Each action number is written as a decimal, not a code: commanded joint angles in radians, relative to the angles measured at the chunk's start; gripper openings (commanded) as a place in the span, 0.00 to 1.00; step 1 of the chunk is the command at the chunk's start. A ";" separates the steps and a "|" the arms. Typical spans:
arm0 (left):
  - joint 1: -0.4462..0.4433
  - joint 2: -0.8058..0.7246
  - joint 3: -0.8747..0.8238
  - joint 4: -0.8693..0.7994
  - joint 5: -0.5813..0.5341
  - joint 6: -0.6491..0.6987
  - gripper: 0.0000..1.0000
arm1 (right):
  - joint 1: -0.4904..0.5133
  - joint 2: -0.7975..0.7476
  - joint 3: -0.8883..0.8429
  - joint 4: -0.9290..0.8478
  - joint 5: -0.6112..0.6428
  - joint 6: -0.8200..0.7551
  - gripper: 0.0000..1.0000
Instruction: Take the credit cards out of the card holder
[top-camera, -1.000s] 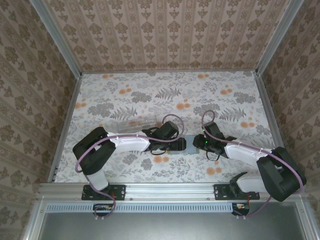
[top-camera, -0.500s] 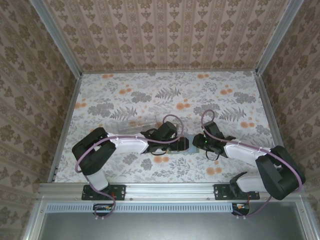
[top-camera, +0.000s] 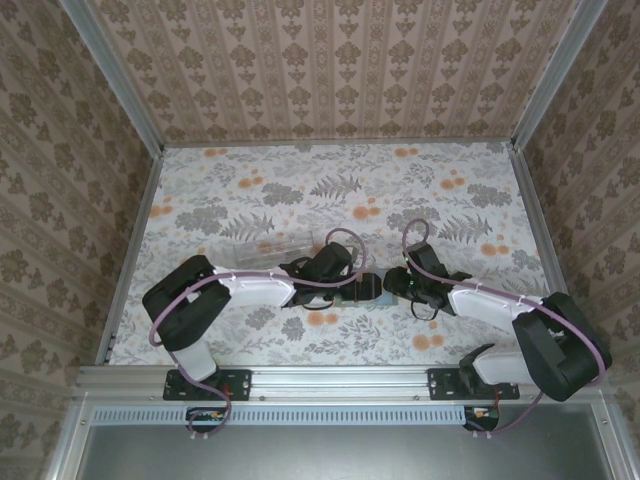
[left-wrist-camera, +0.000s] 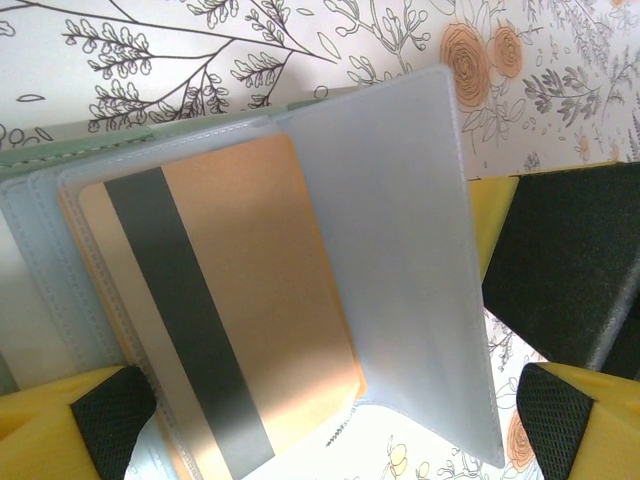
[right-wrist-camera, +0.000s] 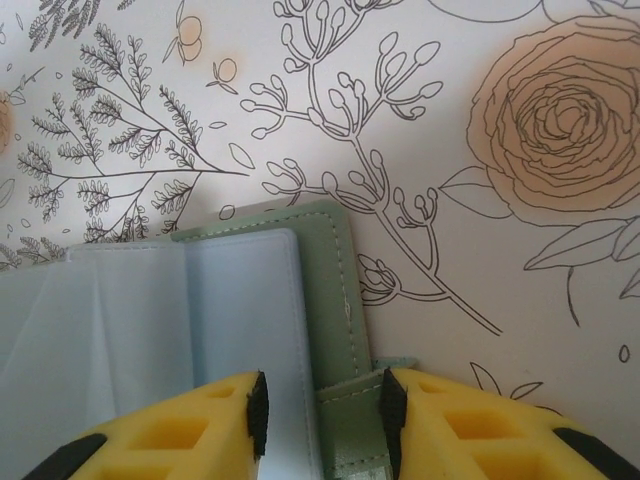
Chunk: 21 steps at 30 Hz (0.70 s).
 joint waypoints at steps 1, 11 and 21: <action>0.005 -0.015 -0.012 0.051 0.047 0.017 1.00 | 0.006 -0.014 -0.009 -0.105 0.015 0.004 0.41; 0.006 -0.076 -0.022 0.038 0.035 0.041 1.00 | 0.004 -0.136 0.011 -0.211 0.095 -0.004 0.50; 0.013 -0.108 -0.019 0.018 0.024 0.063 1.00 | 0.004 -0.289 0.042 -0.294 0.117 -0.032 0.51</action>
